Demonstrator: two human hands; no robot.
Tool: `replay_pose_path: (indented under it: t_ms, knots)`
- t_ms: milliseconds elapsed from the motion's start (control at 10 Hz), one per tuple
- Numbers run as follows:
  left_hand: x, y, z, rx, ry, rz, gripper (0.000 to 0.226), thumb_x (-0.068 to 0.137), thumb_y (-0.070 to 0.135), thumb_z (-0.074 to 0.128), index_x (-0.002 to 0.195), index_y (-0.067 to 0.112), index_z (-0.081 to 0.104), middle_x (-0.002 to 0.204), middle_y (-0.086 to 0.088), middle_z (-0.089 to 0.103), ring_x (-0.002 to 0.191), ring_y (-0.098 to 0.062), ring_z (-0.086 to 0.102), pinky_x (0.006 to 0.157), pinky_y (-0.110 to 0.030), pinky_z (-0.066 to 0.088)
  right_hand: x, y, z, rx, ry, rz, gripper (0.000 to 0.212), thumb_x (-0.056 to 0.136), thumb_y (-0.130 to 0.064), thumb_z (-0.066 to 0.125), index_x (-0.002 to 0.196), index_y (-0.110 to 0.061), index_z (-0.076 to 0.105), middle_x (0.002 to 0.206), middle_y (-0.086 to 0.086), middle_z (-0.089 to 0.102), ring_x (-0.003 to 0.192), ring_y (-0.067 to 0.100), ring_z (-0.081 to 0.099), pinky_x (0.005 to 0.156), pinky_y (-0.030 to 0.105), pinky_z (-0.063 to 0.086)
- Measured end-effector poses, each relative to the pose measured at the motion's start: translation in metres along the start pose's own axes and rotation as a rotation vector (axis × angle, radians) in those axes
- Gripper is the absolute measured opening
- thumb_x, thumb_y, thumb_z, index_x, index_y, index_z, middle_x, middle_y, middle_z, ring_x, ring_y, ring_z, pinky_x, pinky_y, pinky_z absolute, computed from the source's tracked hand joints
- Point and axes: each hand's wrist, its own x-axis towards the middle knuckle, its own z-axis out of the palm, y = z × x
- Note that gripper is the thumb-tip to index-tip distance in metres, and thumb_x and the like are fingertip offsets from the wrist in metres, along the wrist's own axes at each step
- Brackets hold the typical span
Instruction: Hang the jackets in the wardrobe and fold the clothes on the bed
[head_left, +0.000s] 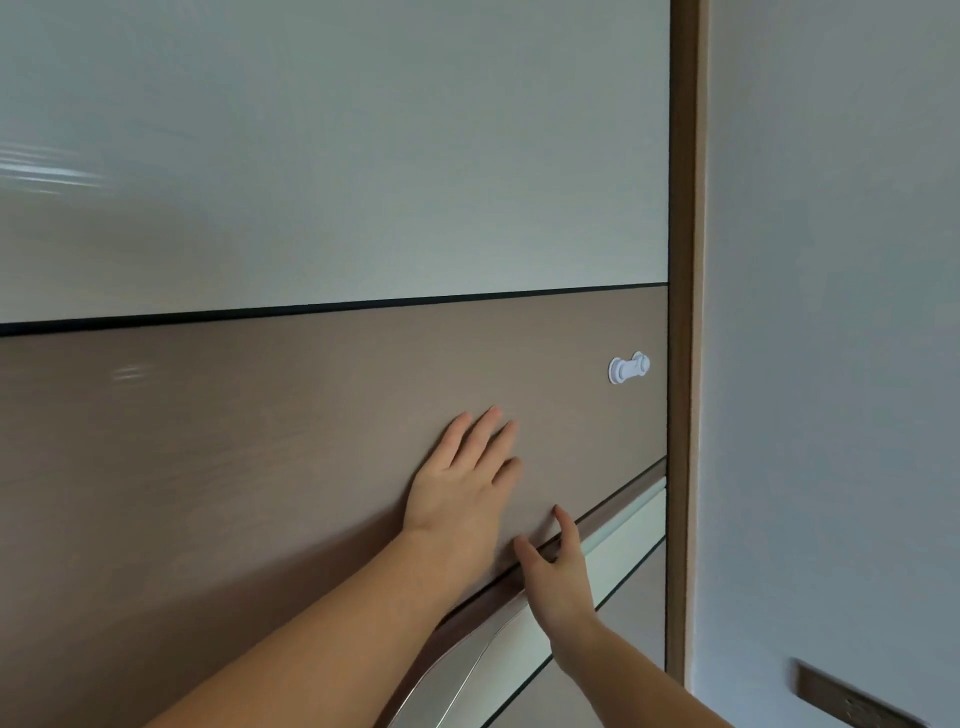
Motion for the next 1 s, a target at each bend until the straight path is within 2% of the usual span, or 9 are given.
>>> replay_pose_path:
  t_ms: [100,300,500,600,700,800,900,1000]
  knots:
    - [0.018,0.010,0.003,-0.004,0.022,-0.007,0.067,0.097,0.033,0.034,0.154,0.019,0.004,0.161,-0.007,-0.021,0.144,-0.030,-0.027,0.107,-0.045,-0.029,0.019,0.002,-0.015,-0.024,-0.005,0.000,0.068,0.092,-0.028,0.059,0.150,-0.033,0.023,0.134,0.015,0.048,0.114,0.030,0.055,0.096,0.036,0.047]
    - [0.045,0.025,0.005,-0.003,0.032,-0.006,0.063,0.099,0.031,0.031,0.155,0.019,0.004,0.161,-0.006,-0.021,0.144,-0.030,-0.027,0.108,-0.044,-0.028,0.045,0.005,-0.032,-0.039,0.002,-0.008,0.068,0.091,-0.026,0.060,0.149,-0.032,0.025,0.130,0.016,0.050,0.095,0.023,0.055,0.091,0.036,0.048]
    - [0.056,0.032,0.010,-0.038,0.052,-0.029,0.066,0.095,0.028,0.037,0.153,0.018,0.008,0.161,-0.007,-0.018,0.144,-0.031,-0.026,0.106,-0.045,-0.031,0.056,0.005,-0.041,-0.090,-0.023,-0.009,0.069,0.089,-0.028,0.061,0.148,-0.032,0.025,0.129,0.019,0.051,0.090,0.021,0.054,0.086,0.034,0.049]
    - [0.057,0.037,0.011,-0.097,0.063,-0.053,0.068,0.088,0.022,0.044,0.150,0.016,0.016,0.162,-0.010,-0.012,0.145,-0.031,-0.024,0.105,-0.046,-0.033,0.056,-0.006,-0.057,-0.210,-0.093,-0.057,0.069,0.088,-0.034,0.062,0.147,-0.029,0.028,0.133,0.010,0.049,0.100,0.015,0.057,0.089,0.028,0.047]
    - [0.054,0.045,0.009,-0.165,0.085,-0.078,0.067,0.087,0.021,0.045,0.149,0.015,0.021,0.162,-0.011,-0.003,0.146,-0.030,-0.018,0.104,-0.046,-0.034,0.055,-0.023,-0.084,-0.537,-0.078,-0.304,0.068,0.090,-0.041,0.059,0.148,-0.028,0.026,0.149,-0.005,0.031,0.128,0.013,0.043,0.103,0.026,0.039]
    - [0.046,0.054,0.004,-0.201,0.084,-0.075,0.066,0.087,0.029,0.046,0.148,0.017,0.025,0.161,-0.013,0.006,0.147,-0.031,-0.011,0.109,-0.050,-0.028,0.046,-0.050,-0.113,-0.875,-0.078,-0.439,0.067,0.092,-0.048,0.049,0.149,-0.034,0.018,0.158,-0.008,0.014,0.141,0.018,0.027,0.107,0.038,0.039]
    - [0.031,0.061,-0.004,-0.256,0.082,-0.067,0.065,0.087,0.033,0.046,0.148,0.019,0.027,0.159,-0.012,0.012,0.147,-0.031,-0.006,0.114,-0.050,-0.018,0.023,-0.076,-0.138,-1.125,-0.078,-0.459,0.066,0.093,-0.050,0.045,0.149,-0.037,0.013,0.160,-0.008,0.008,0.145,0.020,0.017,0.111,0.042,0.031]
    - [0.007,0.064,-0.013,-0.385,0.048,-0.088,0.065,0.089,0.036,0.044,0.150,0.024,0.024,0.161,-0.006,0.010,0.148,-0.024,-0.007,0.117,-0.045,-0.010,-0.016,-0.097,-0.148,-1.248,-0.052,-0.463,0.068,0.094,-0.050,0.044,0.150,-0.034,0.011,0.161,-0.009,0.007,0.147,0.018,0.012,0.114,0.044,0.026]
